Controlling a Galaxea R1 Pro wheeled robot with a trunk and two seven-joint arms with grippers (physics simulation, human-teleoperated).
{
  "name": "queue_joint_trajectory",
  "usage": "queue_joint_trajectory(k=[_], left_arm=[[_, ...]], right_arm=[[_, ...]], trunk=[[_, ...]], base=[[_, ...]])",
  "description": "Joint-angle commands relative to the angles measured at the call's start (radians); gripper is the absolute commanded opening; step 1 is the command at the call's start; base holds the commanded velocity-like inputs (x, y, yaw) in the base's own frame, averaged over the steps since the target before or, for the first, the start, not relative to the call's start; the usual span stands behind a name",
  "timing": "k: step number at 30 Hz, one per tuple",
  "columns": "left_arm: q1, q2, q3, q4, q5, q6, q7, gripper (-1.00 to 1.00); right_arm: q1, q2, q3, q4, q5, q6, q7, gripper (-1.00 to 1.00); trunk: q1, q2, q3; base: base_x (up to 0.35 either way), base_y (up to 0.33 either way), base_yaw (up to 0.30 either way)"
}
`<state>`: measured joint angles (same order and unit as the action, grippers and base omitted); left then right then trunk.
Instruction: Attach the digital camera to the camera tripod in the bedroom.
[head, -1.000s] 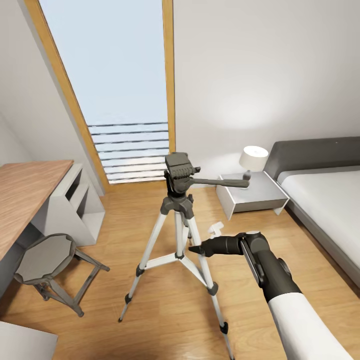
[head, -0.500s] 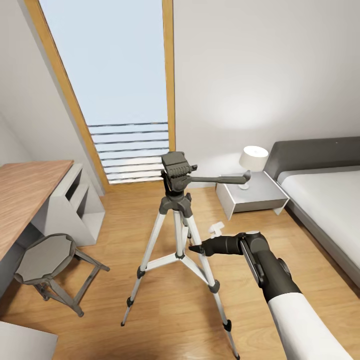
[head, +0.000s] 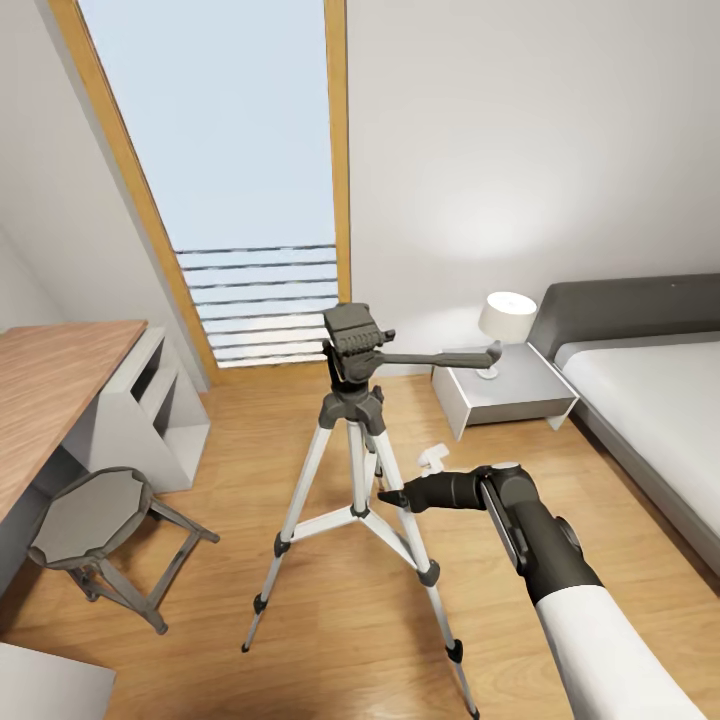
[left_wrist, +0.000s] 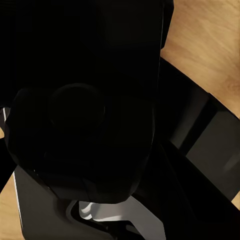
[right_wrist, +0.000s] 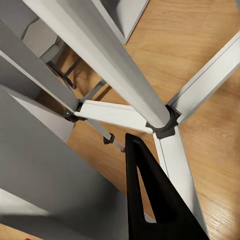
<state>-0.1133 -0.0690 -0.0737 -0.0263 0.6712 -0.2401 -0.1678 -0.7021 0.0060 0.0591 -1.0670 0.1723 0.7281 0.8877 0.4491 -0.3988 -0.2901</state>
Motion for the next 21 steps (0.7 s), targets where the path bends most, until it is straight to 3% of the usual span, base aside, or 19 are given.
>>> queue_joint_trajectory(k=[1, 7, 11, 15, 19, 20, 21], left_arm=[[-0.001, 0.000, -0.007, 0.002, 0.008, -0.004, -0.004, -1.00], [-0.001, 0.015, -0.004, -0.003, 0.010, -0.007, -0.005, -1.00], [-0.001, 0.043, 0.000, -0.029, 0.005, -0.006, -0.005, -1.00], [-0.002, 0.087, 0.000, -0.126, 0.002, 0.006, -0.005, -1.00], [-0.002, 0.166, 0.001, -0.284, 0.006, 0.105, -0.007, -1.00], [-0.002, 0.203, 0.002, -0.354, 0.009, 0.176, -0.008, -1.00], [-0.002, 0.222, 0.002, -0.390, 0.010, 0.214, -0.008, -1.00]], right_arm=[[0.000, 0.000, -0.002, 0.020, 0.022, -0.006, 0.009, -1.00], [0.000, -0.001, -0.003, 0.041, 0.018, -0.039, 0.010, -1.00], [0.000, -0.001, -0.004, 0.060, 0.020, -0.073, 0.009, -1.00], [0.000, -0.002, -0.004, 0.068, 0.020, -0.101, 0.007, -1.00], [0.000, -0.007, -0.005, 0.072, 0.020, -0.113, 0.007, -1.00], [0.000, -0.009, -0.005, 0.074, 0.020, -0.115, 0.007, -1.00], [0.000, -0.010, -0.006, 0.076, 0.020, -0.116, 0.007, -1.00]], trunk=[[0.001, -0.001, -0.002], [0.001, -0.001, -0.002], [0.001, -0.001, -0.002], [0.001, -0.001, -0.002], [0.001, -0.001, -0.002], [0.001, -0.001, -0.002], [0.001, -0.001, -0.002]], base=[[0.000, 0.000, 0.000], [0.000, 0.000, 0.000], [0.000, 0.000, 0.000], [0.000, 0.000, 0.000], [0.000, 0.000, 0.000], [0.000, 0.000, 0.000], [0.000, 0.000, 0.000]])
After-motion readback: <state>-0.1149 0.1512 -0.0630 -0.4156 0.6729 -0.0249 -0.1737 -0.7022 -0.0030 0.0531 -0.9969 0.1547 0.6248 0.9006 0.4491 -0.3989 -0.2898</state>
